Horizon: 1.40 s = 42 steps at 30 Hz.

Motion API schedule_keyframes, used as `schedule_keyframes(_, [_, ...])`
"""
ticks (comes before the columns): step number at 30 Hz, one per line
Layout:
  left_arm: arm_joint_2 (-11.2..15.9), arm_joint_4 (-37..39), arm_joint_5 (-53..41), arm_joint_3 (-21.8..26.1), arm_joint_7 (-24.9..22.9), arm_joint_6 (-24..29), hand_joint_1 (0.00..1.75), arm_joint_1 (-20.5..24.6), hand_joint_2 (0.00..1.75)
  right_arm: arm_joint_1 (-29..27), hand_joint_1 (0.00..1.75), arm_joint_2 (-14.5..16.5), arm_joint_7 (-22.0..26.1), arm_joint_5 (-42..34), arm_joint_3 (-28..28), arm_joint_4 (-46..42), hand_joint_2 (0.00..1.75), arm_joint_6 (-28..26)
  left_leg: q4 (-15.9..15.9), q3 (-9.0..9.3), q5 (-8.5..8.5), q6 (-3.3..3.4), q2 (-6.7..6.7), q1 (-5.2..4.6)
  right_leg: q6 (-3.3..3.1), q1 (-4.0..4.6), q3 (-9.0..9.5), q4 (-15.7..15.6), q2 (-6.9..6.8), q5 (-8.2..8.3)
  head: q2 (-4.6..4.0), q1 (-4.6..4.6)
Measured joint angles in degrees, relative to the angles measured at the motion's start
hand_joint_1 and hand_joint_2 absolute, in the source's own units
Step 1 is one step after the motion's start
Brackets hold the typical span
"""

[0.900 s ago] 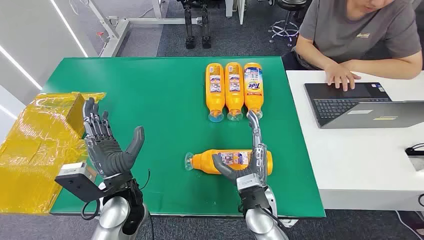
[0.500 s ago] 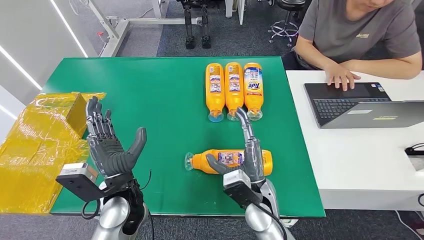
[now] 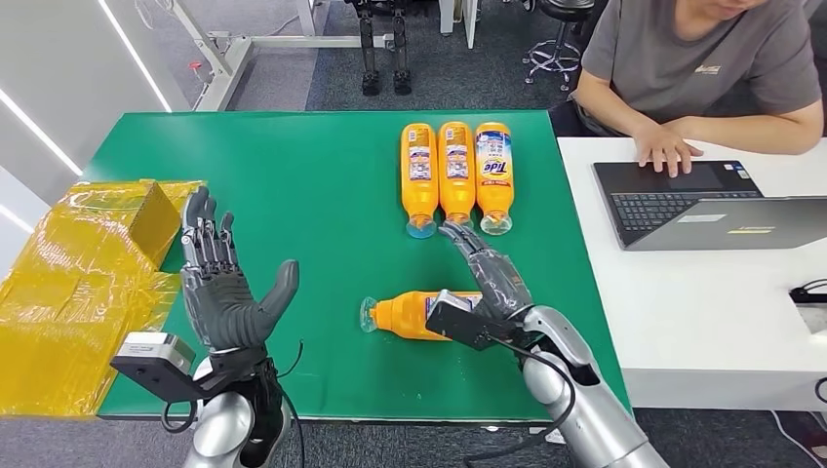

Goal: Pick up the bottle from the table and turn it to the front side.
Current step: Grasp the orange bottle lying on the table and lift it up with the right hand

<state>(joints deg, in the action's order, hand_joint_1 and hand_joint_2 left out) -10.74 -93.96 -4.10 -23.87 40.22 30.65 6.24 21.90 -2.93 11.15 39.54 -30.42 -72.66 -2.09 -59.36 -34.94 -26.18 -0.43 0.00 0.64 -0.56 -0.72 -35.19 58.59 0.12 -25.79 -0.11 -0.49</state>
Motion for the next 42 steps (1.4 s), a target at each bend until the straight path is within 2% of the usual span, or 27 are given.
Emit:
schedule_keyframes(8, [-0.47, 0.02, 0.82, 0.04, 0.00, -1.53, 0.00, 0.95, 1.75, 9.17, 0.00, -2.48, -0.33, -1.05, -4.74, 9.45, 1.75, 11.33, -0.01, 0.02, 0.02, -0.01, 0.02, 0.01, -0.03, 0.00, -0.01, 0.02, 0.04, 0.02, 0.00, 0.00])
schedule_keyframes(14, [-0.95, 0.41, 1.37, 0.04, 0.00, -2.14, 0.00, 3.01, 1.75, 11.90, 0.00, -3.53, -0.43, -1.16, -9.41, 14.27, 1.75, 14.26, -0.01, 0.00, 0.01, -0.01, 0.00, 0.00, -0.03, 0.01, -0.01, 0.02, 0.03, 0.02, 0.00, 0.00])
schedule_keyframes(23, [-0.95, 1.70, 3.09, 0.04, -0.01, -1.18, 0.00, 4.71, 1.75, 16.01, 0.00, -3.50, -0.59, -1.66, -14.51, 20.35, 1.75, 18.24, -0.01, 0.01, 0.02, 0.00, 0.01, 0.00, -0.03, 0.01, -0.01, 0.02, 0.02, 0.02, 0.00, 0.01])
schedule_keyframes(33, [-1.37, 4.29, 5.39, 0.04, -0.01, -1.11, 0.00, 7.70, 1.75, 19.33, 0.00, -4.00, 0.28, 0.22, -19.82, 26.08, 1.75, 17.75, -0.03, 0.08, 0.03, 0.01, 0.04, 0.00, -0.02, 0.01, 0.02, 0.00, 0.07, 0.03, 0.00, -0.01])
schedule_keyframes(42, [-1.45, 5.71, 5.82, 0.04, -0.01, -1.37, 0.00, 8.36, 1.75, 20.67, 0.00, -7.32, -3.05, 3.05, -22.96, 27.21, 1.75, 16.61, -0.06, 0.04, 0.11, 0.12, -0.02, -0.02, 0.09, 0.00, 0.07, -0.01, -0.02, 0.12, 0.00, 0.00])
